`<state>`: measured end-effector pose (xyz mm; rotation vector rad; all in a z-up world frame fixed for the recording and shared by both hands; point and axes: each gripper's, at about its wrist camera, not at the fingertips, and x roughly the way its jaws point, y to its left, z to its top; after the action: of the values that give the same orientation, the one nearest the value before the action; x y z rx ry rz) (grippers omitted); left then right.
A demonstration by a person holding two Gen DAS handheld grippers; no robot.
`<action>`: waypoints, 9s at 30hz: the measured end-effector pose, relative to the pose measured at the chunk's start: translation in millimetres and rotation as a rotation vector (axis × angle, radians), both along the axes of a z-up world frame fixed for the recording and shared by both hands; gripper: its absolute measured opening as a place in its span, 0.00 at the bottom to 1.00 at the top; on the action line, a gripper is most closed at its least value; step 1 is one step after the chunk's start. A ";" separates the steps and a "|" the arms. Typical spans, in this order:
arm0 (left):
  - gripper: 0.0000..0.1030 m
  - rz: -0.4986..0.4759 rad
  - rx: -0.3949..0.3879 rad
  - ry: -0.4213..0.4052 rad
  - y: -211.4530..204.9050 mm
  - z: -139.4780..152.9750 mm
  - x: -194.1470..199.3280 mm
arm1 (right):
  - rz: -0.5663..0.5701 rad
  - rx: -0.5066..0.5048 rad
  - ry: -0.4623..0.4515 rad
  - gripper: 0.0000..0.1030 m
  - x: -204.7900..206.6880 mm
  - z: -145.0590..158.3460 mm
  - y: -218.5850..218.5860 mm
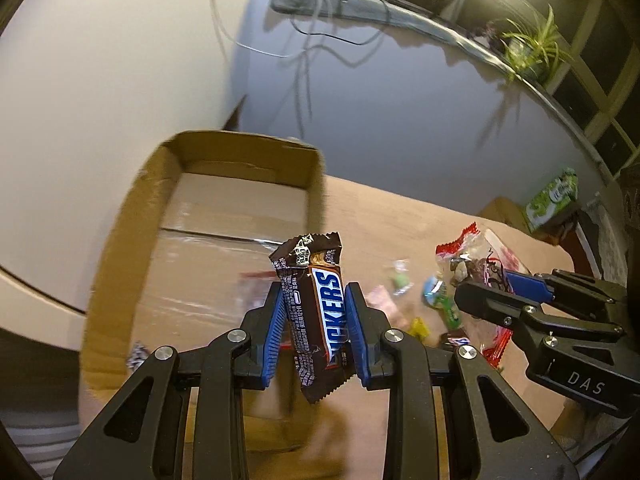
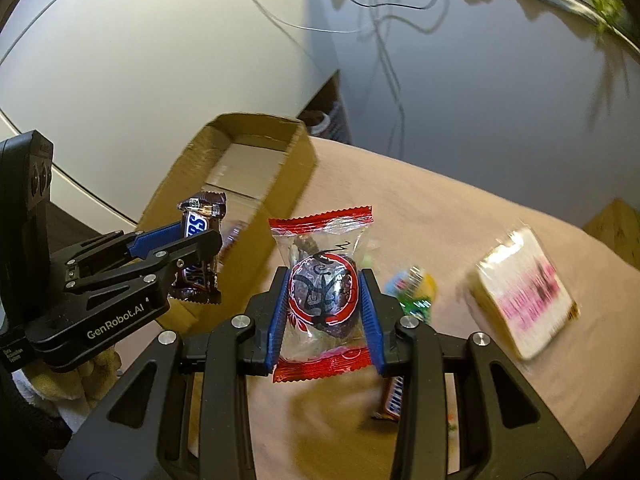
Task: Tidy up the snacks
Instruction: 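Carry both snacks into the cardboard box and open both tools, then move both open tools back toward the bagged bread loaf, then grasp the bagged bread loaf with the right tool and lift it, then carry the bread loaf over the cardboard box and open the tools to drop it, then move both open tools back over the remaining snacks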
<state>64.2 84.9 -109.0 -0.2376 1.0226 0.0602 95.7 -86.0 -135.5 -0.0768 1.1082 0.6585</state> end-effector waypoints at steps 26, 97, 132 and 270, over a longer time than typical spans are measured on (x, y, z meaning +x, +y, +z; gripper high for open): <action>0.28 0.159 -0.002 0.035 74.8 -13.5 -27.1 | 0.182 -0.026 0.012 0.34 14.3 -17.9 126.1; 0.56 -0.521 -0.015 0.149 -184.1 -41.6 95.1 | -0.493 0.024 0.163 0.68 39.1 -63.6 -214.4; 0.56 -0.677 -0.072 0.158 -191.3 -59.4 99.0 | -0.474 0.196 0.331 0.53 69.6 -94.4 -205.0; 0.34 -0.239 -0.086 0.194 -93.7 -58.3 -8.3 | 0.003 -0.184 0.164 0.53 -21.7 -65.7 -60.4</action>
<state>55.8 -8.9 -167.3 -0.1889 1.2416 -0.1811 74.0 -146.3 -201.2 -0.1853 1.3260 0.5719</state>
